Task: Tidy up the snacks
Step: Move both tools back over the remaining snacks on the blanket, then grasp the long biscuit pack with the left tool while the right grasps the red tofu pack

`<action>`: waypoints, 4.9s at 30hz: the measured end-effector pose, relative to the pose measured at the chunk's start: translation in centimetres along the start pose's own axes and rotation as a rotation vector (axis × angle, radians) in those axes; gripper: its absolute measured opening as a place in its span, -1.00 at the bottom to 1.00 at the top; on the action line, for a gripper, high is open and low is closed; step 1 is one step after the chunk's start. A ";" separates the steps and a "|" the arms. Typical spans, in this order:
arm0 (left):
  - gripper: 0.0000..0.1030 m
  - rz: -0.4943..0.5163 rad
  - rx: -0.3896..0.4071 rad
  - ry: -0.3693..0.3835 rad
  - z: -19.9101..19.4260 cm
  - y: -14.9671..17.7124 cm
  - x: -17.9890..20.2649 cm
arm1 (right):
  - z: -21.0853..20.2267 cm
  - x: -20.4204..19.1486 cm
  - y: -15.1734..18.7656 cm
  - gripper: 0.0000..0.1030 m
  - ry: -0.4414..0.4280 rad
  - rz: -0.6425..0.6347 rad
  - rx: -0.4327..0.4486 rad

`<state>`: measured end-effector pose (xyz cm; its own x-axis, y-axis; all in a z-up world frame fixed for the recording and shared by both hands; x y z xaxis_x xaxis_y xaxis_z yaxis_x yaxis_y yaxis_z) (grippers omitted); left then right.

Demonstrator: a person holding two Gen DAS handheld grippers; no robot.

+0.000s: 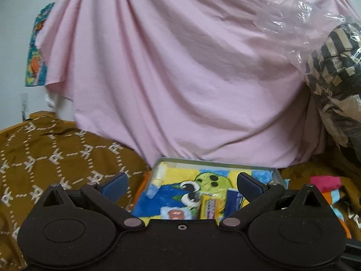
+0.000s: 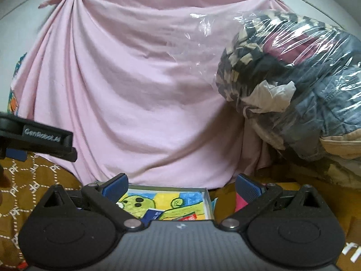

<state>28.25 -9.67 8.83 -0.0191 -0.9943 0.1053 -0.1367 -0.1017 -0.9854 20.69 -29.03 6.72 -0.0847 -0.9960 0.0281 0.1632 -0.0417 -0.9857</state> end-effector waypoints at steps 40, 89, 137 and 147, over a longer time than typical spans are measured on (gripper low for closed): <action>0.99 0.094 -0.382 -0.008 -8.8 15.3 -11.9 | -11.7 -10.1 10.9 1.00 -0.334 -0.108 -0.515; 0.98 0.016 -0.398 0.102 2.6 14.7 -13.9 | -4.4 -13.7 14.4 1.00 -0.507 -0.208 -0.601; 0.60 0.291 -0.669 0.616 9.4 19.0 -10.2 | 0.0 -21.0 20.3 0.98 -1.083 -0.689 -0.719; 0.36 0.298 -0.619 0.596 11.1 19.0 -9.5 | 4.2 -22.4 21.2 0.95 -1.069 -0.707 -0.752</action>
<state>36.80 -2.54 -12.32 -0.6245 -0.7770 0.0792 -0.5485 0.3641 -0.7527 30.15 -7.90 -14.07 0.8712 -0.3860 0.3032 -0.1651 -0.8122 -0.5596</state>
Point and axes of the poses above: each gripper's, at about its wrist camera, not at the fingertips, and z roughly the way its jaws point, x to its right, y to its underside, the point moved 9 cm from there along z, roughly the way its jaws point, and after that the axes turned 8 degrees about x, right-handed, at the moved point
